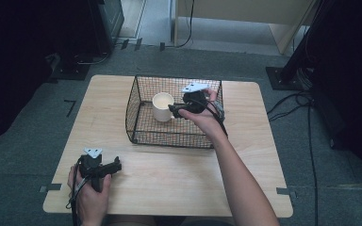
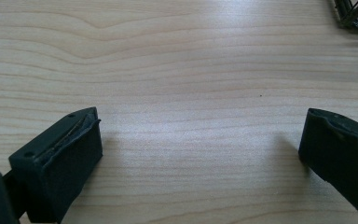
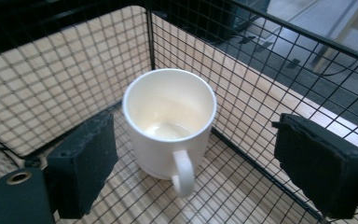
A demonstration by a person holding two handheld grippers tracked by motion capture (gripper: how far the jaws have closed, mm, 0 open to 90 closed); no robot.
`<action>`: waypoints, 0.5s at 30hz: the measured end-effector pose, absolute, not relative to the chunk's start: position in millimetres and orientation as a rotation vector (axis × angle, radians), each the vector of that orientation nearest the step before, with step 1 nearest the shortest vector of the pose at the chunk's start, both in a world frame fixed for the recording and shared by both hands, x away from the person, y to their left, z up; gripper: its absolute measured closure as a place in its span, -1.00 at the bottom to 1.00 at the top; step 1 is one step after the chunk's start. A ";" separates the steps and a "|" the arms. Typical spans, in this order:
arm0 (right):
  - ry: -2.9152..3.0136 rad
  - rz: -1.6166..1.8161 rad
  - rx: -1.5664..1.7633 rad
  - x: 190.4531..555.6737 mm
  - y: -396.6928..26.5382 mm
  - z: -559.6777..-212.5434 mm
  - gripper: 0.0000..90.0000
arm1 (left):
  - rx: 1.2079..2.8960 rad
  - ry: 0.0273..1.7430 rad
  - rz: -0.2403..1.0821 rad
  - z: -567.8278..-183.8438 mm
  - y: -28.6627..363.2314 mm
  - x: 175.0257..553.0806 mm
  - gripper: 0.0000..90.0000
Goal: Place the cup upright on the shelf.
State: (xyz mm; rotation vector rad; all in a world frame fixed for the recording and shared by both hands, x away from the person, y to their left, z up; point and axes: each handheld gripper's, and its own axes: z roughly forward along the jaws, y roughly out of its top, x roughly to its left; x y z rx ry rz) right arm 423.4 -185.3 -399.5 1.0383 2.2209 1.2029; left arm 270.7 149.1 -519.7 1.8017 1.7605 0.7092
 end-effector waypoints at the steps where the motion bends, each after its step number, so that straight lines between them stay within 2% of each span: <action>1: 2.227 1.213 1.037 421.1 -186.4 -396.7 -0.77 | 1.802 1.761 0.709 -519.7 149.1 270.7 -1.00; 8: 2.247 1.208 1.020 403.7 -190.3 -385.9 -1.00 | 1.802 1.761 0.708 -519.7 149.1 270.7 -1.00; 15: 2.209 1.182 1.026 383.5 -197.8 -382.6 -1.00 | 1.800 1.761 0.710 -519.7 149.0 270.7 -1.00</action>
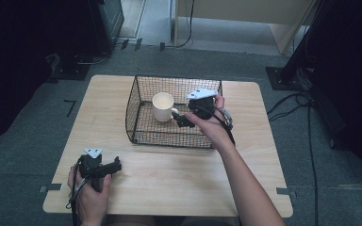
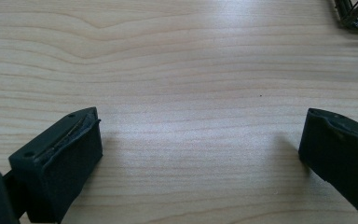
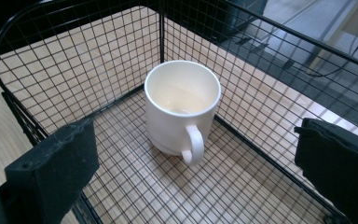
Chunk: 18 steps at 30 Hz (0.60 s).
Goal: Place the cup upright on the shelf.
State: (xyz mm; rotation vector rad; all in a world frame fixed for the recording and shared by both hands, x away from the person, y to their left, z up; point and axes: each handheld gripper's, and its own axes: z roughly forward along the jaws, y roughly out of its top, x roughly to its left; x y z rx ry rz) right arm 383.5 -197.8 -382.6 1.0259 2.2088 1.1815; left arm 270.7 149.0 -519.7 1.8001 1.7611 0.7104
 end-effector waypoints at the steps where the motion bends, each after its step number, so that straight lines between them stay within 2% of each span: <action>1: 2.204 1.179 1.036 380.3 -199.9 -382.3 -1.00 | 1.799 1.761 0.710 -519.8 149.0 270.7 -1.00; 18: 2.184 1.207 1.072 332.8 -235.2 -392.0 -1.00 | 1.800 1.761 0.711 -519.7 149.0 270.7 -1.00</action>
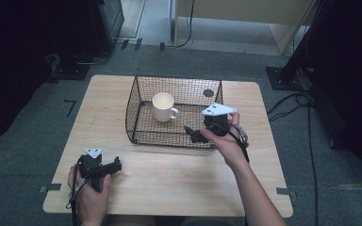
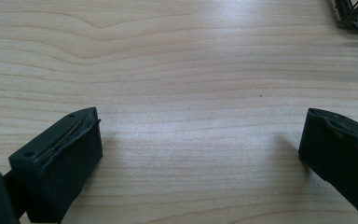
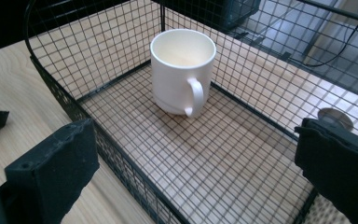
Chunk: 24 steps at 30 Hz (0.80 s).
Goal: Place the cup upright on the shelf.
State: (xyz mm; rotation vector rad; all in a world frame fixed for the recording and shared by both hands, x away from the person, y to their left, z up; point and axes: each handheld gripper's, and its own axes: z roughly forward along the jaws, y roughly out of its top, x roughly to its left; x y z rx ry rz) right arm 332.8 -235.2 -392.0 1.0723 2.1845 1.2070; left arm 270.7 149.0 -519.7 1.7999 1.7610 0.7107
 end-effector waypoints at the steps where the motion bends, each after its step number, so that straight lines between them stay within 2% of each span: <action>1: 2.182 1.202 1.068 329.6 -238.0 -392.8 -1.00 | 1.800 1.761 0.711 -519.7 149.0 270.7 -1.00; 24: 2.129 1.209 1.114 277.6 -283.6 -408.5 -1.00 | 1.802 1.759 0.711 -519.7 149.1 270.7 -1.00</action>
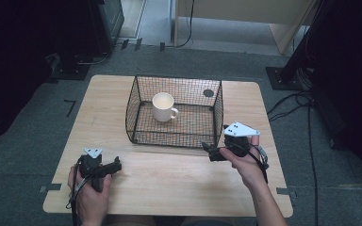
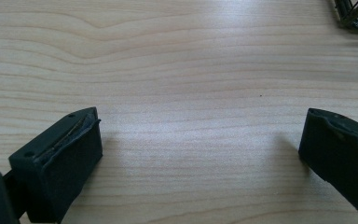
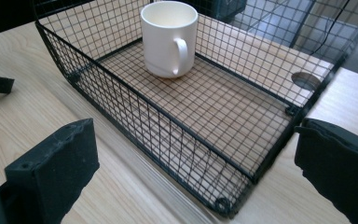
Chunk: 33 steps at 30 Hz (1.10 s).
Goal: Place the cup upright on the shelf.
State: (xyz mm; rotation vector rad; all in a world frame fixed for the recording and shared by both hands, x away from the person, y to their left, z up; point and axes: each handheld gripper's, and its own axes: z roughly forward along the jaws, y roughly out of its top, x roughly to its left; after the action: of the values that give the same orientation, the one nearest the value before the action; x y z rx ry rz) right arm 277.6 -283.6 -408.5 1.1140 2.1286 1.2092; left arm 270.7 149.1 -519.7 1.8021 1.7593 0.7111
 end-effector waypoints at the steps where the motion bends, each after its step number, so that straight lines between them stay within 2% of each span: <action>1: 2.125 1.206 1.113 275.8 -285.8 -410.1 -1.00 | 1.802 1.759 0.711 -519.7 149.1 270.7 -1.00; 33: 2.014 1.114 1.332 236.9 -373.1 -463.4 -1.00 | 1.805 1.758 0.711 -519.7 149.2 270.6 -1.00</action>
State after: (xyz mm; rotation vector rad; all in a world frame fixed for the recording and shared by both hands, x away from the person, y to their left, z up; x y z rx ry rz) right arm 236.9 -373.1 -463.4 1.3323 2.0137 1.1144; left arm 270.6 149.2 -519.7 1.8049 1.7585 0.7107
